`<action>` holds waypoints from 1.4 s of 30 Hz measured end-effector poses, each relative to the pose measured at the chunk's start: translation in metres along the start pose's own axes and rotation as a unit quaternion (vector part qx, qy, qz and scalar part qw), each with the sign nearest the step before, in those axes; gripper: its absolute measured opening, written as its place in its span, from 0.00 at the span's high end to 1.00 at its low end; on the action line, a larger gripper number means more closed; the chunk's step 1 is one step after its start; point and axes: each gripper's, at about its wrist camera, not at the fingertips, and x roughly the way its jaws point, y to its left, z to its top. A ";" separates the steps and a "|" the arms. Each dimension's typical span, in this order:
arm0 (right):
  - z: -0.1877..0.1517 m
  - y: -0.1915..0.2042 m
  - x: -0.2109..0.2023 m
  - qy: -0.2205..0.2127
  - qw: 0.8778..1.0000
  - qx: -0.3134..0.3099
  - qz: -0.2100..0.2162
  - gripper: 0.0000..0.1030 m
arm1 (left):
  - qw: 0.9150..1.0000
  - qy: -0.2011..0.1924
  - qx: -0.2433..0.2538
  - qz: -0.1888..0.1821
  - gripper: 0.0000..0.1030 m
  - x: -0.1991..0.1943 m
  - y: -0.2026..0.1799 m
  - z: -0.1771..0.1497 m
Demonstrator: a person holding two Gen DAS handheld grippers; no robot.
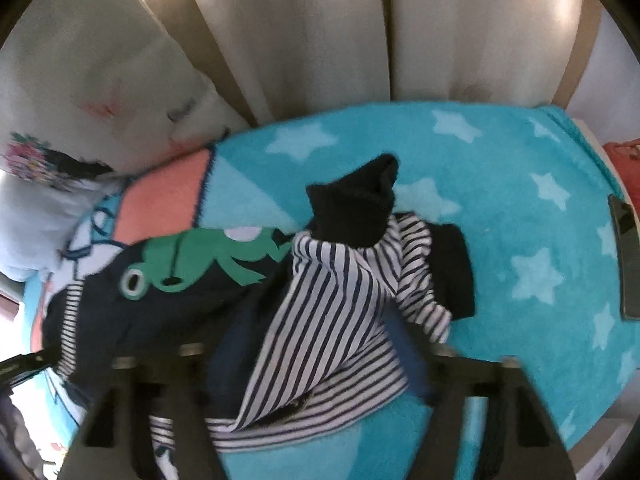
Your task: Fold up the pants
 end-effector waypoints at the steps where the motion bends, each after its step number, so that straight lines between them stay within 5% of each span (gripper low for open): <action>1: 0.000 -0.002 0.004 0.009 1.000 0.008 0.005 0.80 | 1.000 0.000 0.001 -0.001 0.76 -0.002 0.000 -0.001; 3: 0.001 -0.008 0.003 0.008 0.999 0.026 0.021 0.89 | 1.000 -0.003 0.003 0.003 0.88 -0.006 -0.002 0.000; 15: 0.069 0.004 -0.036 -0.046 0.992 0.048 0.103 0.91 | 1.000 -0.015 -0.011 -0.025 0.90 -0.011 -0.012 0.050; 21: 0.111 0.008 -0.014 -0.051 0.991 0.069 0.104 0.93 | 0.998 -0.018 -0.060 -0.021 0.90 -0.004 -0.003 0.081; 30: 0.137 0.022 0.022 -0.061 0.993 0.084 0.062 0.92 | 0.996 -0.059 -0.060 -0.007 0.80 -0.006 -0.005 0.103; 32: 0.141 0.024 0.023 -0.064 0.993 0.081 0.061 0.82 | 0.996 -0.065 -0.061 -0.015 0.76 -0.014 -0.003 0.105; 35: 0.141 0.014 0.011 -0.076 0.990 0.099 0.070 0.45 | 0.995 -0.076 -0.055 -0.026 0.63 -0.028 0.000 0.102; 36: 0.139 0.009 0.005 -0.083 0.988 0.108 0.071 0.40 | 0.995 -0.078 -0.049 -0.026 0.63 -0.033 0.000 0.100; 42: 0.111 -0.028 -0.027 -0.092 0.982 0.147 0.072 0.40 | 0.995 -0.089 -0.033 -0.018 0.55 -0.056 0.010 0.075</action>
